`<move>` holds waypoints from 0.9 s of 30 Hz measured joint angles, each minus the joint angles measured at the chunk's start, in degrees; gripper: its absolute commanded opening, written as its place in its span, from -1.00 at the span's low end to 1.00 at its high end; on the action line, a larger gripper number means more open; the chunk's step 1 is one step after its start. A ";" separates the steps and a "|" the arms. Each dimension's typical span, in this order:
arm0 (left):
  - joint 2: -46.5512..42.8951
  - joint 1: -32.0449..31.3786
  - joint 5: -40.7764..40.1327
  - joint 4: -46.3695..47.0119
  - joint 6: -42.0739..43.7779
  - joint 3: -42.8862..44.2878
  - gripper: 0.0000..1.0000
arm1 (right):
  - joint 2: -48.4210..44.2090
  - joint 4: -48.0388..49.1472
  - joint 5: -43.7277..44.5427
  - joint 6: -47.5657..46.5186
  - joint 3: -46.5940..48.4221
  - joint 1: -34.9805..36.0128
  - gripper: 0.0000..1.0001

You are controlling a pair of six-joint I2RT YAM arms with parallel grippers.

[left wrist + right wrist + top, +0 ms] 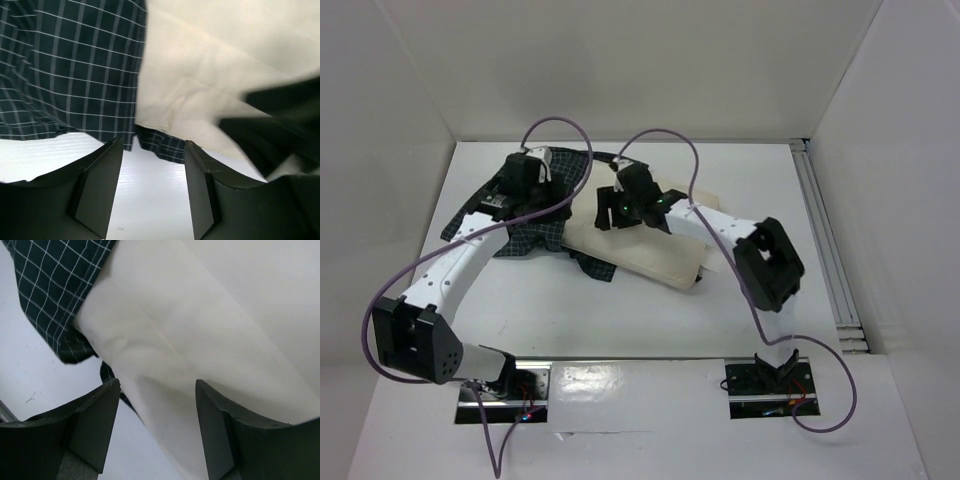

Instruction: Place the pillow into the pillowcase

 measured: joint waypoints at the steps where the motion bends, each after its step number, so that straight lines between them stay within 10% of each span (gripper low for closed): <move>1: -0.02 0.02 -1.14 -0.39 0.15 0.07 0.29 | -2.97 -0.90 1.36 -0.20 -2.10 -0.07 0.45; 7: 4.79 -1.40 -9.46 -2.12 0.44 3.41 0.32 | -21.49 -4.46 11.72 1.55 -10.86 -3.74 0.50; 16: 21.73 -8.57 -22.67 -6.27 -0.79 10.86 0.32 | -32.46 -6.64 6.10 10.19 -34.51 -34.80 0.52; 27: 24.65 -8.52 -33.29 -10.27 -4.44 13.92 0.19 | -24.65 2.47 -18.36 10.88 -37.46 -33.73 0.52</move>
